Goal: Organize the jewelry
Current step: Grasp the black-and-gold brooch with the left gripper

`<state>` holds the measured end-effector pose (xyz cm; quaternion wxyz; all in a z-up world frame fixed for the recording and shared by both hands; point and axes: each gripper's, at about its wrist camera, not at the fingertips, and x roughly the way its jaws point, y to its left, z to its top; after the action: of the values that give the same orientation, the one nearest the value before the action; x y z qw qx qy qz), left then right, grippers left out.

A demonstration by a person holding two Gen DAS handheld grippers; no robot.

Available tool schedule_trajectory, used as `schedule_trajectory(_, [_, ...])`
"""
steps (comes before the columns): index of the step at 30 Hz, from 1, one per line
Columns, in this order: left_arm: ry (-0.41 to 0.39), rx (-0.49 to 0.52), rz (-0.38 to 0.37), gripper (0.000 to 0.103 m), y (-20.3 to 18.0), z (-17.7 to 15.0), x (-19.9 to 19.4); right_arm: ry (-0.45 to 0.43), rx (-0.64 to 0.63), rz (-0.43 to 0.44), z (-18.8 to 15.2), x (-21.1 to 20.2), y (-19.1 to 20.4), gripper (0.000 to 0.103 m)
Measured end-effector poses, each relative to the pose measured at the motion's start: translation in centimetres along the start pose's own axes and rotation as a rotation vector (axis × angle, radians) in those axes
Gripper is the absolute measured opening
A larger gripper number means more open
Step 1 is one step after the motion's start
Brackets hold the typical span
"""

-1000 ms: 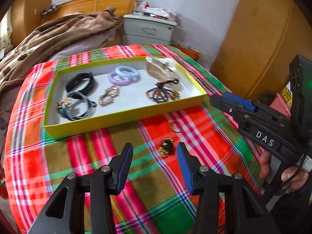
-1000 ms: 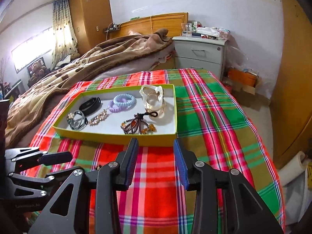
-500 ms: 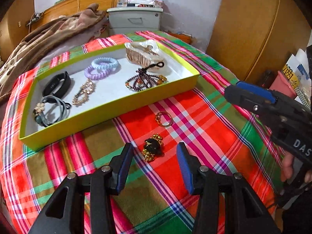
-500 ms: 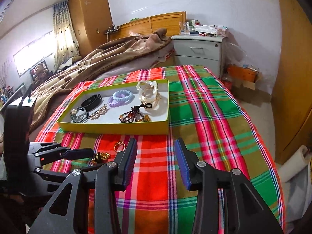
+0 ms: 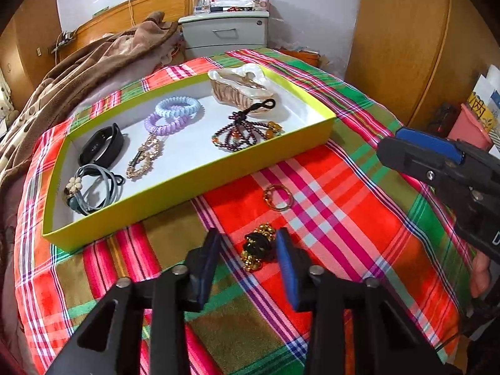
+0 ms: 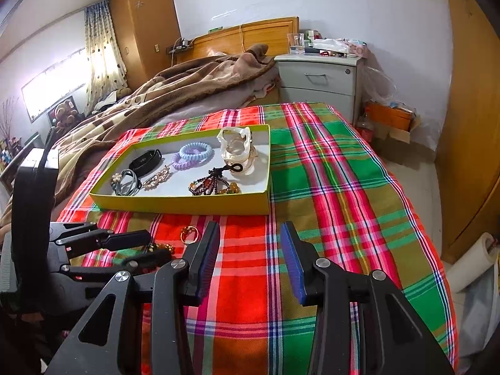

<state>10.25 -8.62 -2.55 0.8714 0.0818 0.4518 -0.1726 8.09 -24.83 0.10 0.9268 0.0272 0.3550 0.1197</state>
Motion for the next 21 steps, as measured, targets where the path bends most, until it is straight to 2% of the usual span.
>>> schedule_trajectory(2, [-0.002,-0.014,0.005,0.024,0.4,0.0,-0.1,0.003,0.002,-0.001,0.0,0.1,0.1,0.041])
schedule_trajectory(5, [-0.001,-0.025,-0.008,0.021,0.8,0.0,0.0,0.004,0.0,0.001,0.0,0.2,0.2,0.041])
schedule_trajectory(11, [0.0,-0.028,-0.011,0.02,1.0,0.1,0.0,0.009,-0.008,0.001,0.0,0.4,0.6,0.041])
schedule_trajectory(21, [-0.048,-0.111,-0.006,0.02,3.4,-0.4,-1.9,0.063,-0.065,0.038,0.0,2.4,2.7,0.041])
